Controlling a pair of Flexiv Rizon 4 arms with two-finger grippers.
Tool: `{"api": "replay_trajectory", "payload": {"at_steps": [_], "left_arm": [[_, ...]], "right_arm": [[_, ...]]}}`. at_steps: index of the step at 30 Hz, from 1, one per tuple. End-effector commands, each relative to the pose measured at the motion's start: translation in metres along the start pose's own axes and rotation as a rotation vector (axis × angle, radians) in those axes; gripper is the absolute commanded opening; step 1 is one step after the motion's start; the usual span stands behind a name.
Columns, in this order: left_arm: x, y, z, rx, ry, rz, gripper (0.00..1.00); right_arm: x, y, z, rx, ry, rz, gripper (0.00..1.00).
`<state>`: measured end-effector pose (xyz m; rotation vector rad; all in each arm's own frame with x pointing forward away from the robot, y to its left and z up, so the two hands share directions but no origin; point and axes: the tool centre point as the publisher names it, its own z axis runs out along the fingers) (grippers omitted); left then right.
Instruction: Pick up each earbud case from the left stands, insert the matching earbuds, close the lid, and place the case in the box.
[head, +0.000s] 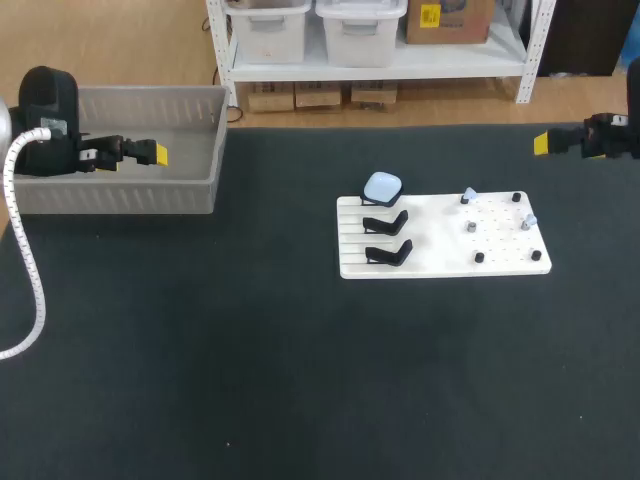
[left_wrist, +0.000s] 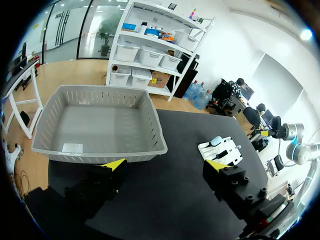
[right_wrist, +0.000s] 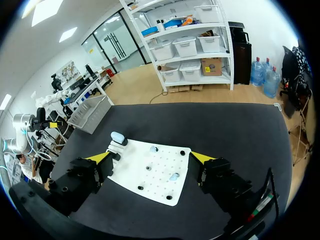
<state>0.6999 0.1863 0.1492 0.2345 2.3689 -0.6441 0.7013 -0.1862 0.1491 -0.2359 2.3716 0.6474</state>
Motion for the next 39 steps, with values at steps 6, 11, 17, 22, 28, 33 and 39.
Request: {"api": "replay_trajectory", "payload": {"at_steps": [6, 11, 17, 22, 28, 33, 39], "left_arm": [[-0.001, -0.002, 0.0, -0.008, 0.005, -0.002, 1.0], [-0.001, -0.002, 0.0, -0.008, 0.005, -0.002, 1.0], [-0.001, -0.002, 0.0, -0.008, 0.005, -0.002, 1.0], [-0.003, -0.002, 0.0, 0.033, -0.002, 0.027, 1.0], [-0.011, -0.008, -0.001, 0.225, -0.102, 0.215, 1.0], [-0.024, -0.011, 0.005, 0.299, -0.124, 0.373, 1.0], [-0.039, -0.022, 0.012, 0.445, -0.141, 0.545, 1.0]], "right_arm": [[0.0, 0.0, 0.0, 0.002, 0.0, 0.0, 1.0], [0.0, 0.0, 0.0, 0.002, 0.0, 0.0, 1.0], [0.0, 0.0, 0.0, 0.002, 0.0, 0.0, 1.0], [0.0, 0.0, 0.0, 0.002, 0.0, 0.0, 1.0], [0.0, 0.0, 0.0, 0.002, 0.0, 0.0, 1.0], [0.0, 0.0, 0.0, 0.002, 0.0, 0.0, 1.0], [0.0, 0.0, 0.0, 0.002, 0.0, 0.0, 1.0]]}}
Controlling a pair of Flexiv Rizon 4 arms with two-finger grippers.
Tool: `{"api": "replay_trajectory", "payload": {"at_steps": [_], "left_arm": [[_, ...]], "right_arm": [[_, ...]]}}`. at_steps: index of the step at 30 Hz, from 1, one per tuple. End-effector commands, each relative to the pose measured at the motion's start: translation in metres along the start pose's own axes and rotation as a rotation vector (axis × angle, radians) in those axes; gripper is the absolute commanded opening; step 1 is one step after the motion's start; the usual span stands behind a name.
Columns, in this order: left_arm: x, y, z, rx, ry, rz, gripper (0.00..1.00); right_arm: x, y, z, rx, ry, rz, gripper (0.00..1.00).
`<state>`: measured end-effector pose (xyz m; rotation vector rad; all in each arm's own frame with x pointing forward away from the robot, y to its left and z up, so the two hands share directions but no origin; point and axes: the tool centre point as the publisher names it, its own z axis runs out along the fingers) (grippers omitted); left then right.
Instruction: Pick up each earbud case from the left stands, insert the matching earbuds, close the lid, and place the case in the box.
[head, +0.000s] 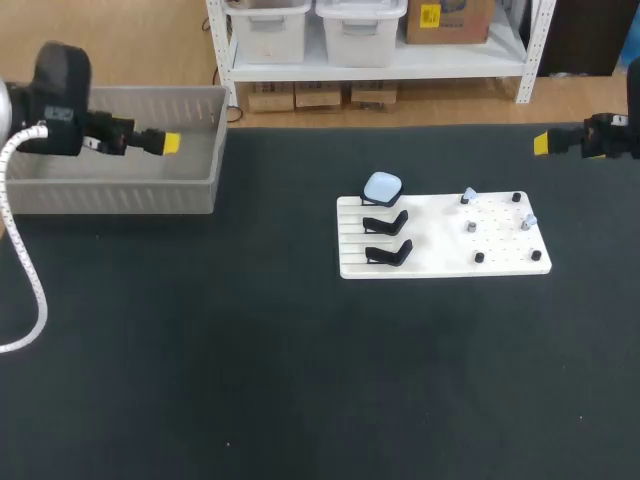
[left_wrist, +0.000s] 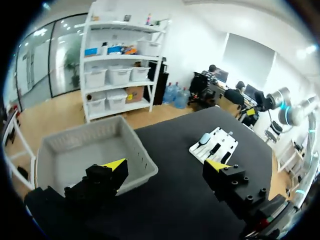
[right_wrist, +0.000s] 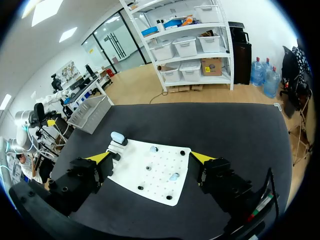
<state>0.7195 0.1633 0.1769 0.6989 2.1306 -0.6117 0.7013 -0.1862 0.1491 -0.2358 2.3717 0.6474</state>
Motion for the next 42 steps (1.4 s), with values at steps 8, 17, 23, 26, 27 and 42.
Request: {"api": "replay_trajectory", "payload": {"at_steps": [8, 17, 23, 26, 27, 42], "left_arm": [[-0.015, 0.001, 0.038, 0.434, -0.06, 0.317, 1.0], [-0.021, -0.019, 0.07, 0.561, -0.02, 0.459, 1.0], [-0.02, -0.024, 0.079, 0.612, 0.002, 0.489, 1.0], [-0.02, -0.024, 0.079, 0.612, 0.002, 0.489, 1.0], [-0.02, -0.024, 0.079, 0.612, 0.002, 0.489, 1.0], [-0.015, -0.03, 0.081, 0.573, -0.002, 0.47, 1.0]], "right_arm": [[0.0, 0.0, 0.0, 0.002, 0.0, 0.0, 1.0], [0.0, 0.0, 0.0, 0.002, 0.0, 0.0, 1.0], [0.0, 0.0, 0.0, 0.002, 0.0, 0.0, 1.0], [0.0, 0.0, 0.0, 0.002, 0.0, 0.0, 1.0], [0.0, 0.0, 0.0, 0.002, 0.0, 0.0, 1.0], [0.0, 0.0, 0.0, 0.002, 0.0, 0.0, 1.0]]}}
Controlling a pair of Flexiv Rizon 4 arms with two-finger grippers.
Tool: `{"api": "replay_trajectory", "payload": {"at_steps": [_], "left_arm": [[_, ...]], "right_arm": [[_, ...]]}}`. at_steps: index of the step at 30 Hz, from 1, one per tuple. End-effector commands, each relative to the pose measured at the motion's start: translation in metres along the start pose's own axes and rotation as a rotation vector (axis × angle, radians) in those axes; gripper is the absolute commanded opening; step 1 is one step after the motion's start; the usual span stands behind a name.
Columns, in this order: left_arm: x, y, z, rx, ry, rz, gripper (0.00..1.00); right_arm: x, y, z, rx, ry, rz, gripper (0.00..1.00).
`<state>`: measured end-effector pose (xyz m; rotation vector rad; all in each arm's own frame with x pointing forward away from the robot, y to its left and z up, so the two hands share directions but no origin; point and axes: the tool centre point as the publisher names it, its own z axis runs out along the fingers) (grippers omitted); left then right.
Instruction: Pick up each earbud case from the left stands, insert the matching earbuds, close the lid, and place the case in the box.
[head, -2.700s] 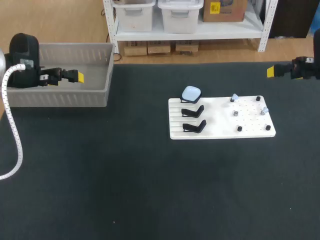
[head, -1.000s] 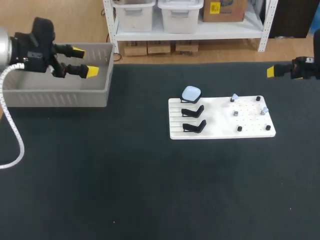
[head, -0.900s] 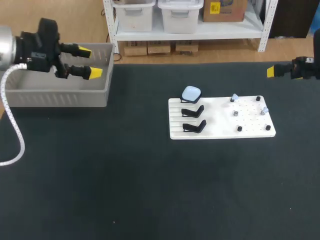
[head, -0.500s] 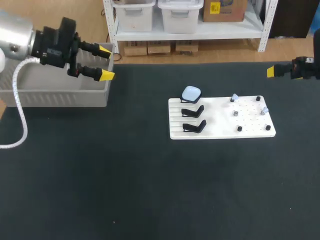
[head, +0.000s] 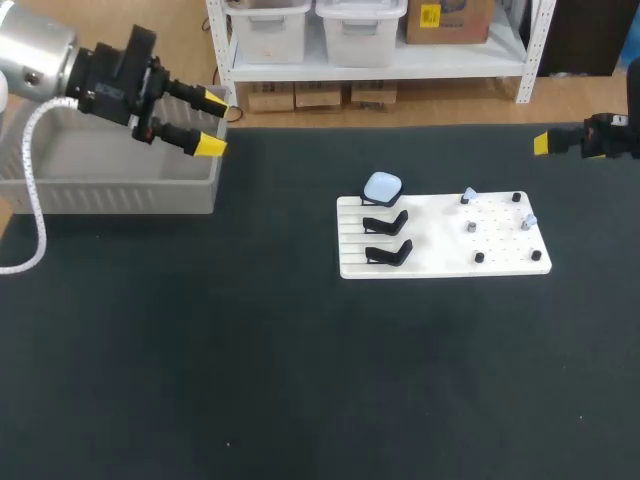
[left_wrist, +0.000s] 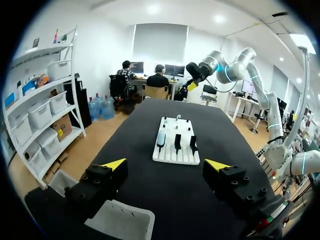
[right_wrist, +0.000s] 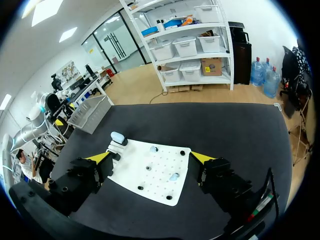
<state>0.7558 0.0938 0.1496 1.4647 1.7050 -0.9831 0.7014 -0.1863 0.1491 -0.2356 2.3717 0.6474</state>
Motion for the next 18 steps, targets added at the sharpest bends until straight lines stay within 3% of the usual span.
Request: {"api": "replay_trajectory", "payload": {"at_steps": [1, 9, 18], "left_arm": [[-0.004, -0.005, 0.01, -0.028, 0.0, 0.023, 1.0], [-0.012, 0.005, 0.05, 0.039, 0.038, 0.086, 1.0], [-0.001, 0.017, 0.097, 0.144, 0.04, 0.093, 1.0]], "right_arm": [[0.0, 0.0, 0.0, 0.002, 0.0, 0.0, 1.0], [0.0, 0.0, 0.0, 0.002, 0.0, 0.0, 1.0], [0.0, 0.0, 0.0, 0.002, 0.0, 0.0, 1.0]]}}
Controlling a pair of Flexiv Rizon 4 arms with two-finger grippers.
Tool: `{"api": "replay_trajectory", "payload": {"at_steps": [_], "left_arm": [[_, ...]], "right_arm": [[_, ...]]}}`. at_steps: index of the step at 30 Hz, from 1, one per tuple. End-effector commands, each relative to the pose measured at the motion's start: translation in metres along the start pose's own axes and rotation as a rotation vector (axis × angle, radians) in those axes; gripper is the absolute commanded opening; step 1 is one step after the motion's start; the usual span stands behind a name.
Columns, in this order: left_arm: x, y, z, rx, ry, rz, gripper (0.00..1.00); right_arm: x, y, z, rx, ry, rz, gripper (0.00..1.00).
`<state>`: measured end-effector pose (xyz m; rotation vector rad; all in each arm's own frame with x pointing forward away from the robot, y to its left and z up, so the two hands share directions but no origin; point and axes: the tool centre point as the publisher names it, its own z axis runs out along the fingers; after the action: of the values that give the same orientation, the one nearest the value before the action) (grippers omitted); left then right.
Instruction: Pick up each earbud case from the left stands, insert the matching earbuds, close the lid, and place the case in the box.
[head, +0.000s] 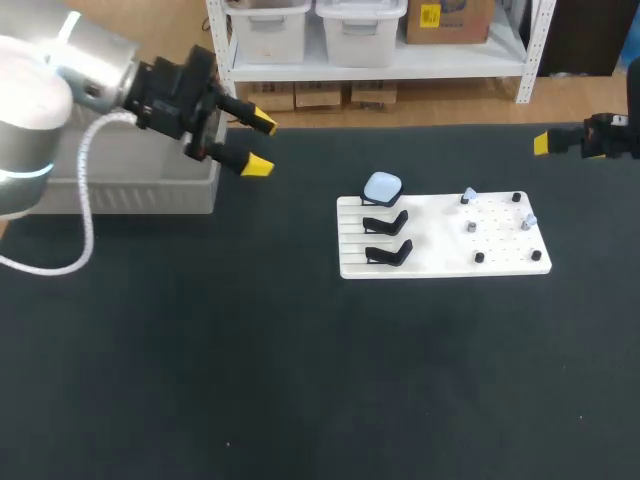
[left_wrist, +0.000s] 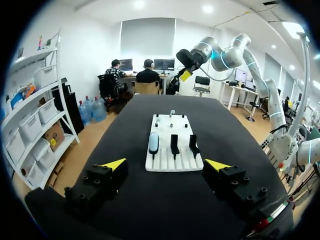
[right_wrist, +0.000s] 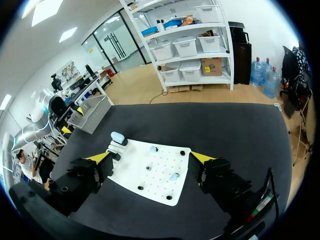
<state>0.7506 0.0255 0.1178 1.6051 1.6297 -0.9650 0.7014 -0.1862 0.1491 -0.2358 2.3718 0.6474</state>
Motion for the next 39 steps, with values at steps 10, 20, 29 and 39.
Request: {"api": "replay_trajectory", "payload": {"at_steps": [10, 20, 29, 39], "left_arm": [[0.008, 0.029, 0.066, 0.133, -0.059, 0.01, 1.0], [0.009, 0.032, 0.102, 0.14, -0.082, 0.012, 1.0], [0.009, 0.035, 0.128, 0.136, -0.099, 0.008, 0.92], [0.012, 0.032, 0.142, 0.133, -0.106, -0.006, 0.96]], "right_arm": [[0.0, 0.0, 0.0, 0.002, 0.0, 0.0, 1.0], [0.0, 0.0, 0.0, 0.002, 0.0, 0.0, 1.0], [0.0, 0.0, 0.0, 0.002, 0.0, 0.0, 1.0], [0.0, 0.0, 0.0, 0.002, 0.0, 0.0, 1.0]]}}
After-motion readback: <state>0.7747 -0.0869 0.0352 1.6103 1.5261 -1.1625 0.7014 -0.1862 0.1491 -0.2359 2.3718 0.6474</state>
